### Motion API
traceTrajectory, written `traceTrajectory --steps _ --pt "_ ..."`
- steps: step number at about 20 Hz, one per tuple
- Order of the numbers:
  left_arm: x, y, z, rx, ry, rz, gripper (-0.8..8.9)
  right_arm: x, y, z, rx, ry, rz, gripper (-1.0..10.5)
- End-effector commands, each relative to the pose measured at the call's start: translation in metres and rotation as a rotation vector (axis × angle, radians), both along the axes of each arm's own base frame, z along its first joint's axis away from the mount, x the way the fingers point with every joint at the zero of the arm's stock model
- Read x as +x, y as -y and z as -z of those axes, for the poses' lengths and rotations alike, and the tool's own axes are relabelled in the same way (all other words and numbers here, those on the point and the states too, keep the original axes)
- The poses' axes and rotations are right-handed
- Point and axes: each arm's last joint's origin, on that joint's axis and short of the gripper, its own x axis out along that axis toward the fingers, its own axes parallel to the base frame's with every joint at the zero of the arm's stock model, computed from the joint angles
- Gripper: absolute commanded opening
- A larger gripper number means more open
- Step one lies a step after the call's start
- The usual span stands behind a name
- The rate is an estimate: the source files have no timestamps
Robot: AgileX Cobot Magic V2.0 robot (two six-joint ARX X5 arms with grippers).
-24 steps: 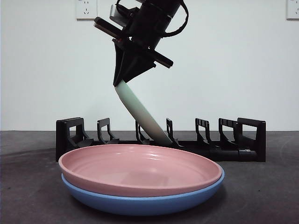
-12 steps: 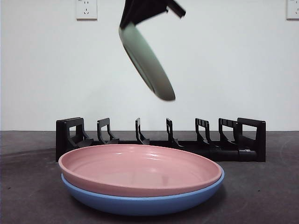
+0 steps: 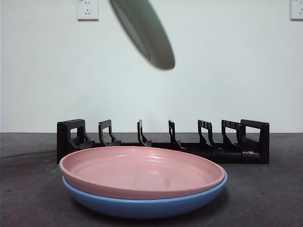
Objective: Place the plate
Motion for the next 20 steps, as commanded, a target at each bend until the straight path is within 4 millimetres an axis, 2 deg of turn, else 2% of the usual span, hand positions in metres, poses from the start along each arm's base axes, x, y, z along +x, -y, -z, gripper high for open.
traceTrajectory --steps 1,4,7,12,16,20 --pt "0.001 0.0 -0.006 -0.004 0.021 -0.003 3.12 -0.019 -0.009 0.009 -0.022 0.051 -0.047 0.1" --pt "0.001 0.0 -0.006 -0.004 0.021 -0.003 3.12 -0.047 -0.019 0.028 -0.07 0.094 -0.073 0.1" --pt "0.001 0.0 -0.006 -0.004 0.021 -0.003 3.12 -0.078 -0.027 0.043 -0.021 0.171 -0.132 0.1" --pt "0.0 0.0 -0.005 -0.003 0.016 -0.004 3.12 -0.115 -0.024 0.077 -0.061 0.179 -0.225 0.1" --pt "0.0 0.0 -0.005 -0.003 0.015 -0.003 3.12 -0.133 -0.02 0.107 -0.237 0.189 -0.245 0.1" --pt "0.0 0.0 -0.005 -0.003 0.015 -0.003 3.12 -0.136 -0.018 0.121 -0.39 0.242 -0.241 0.1"
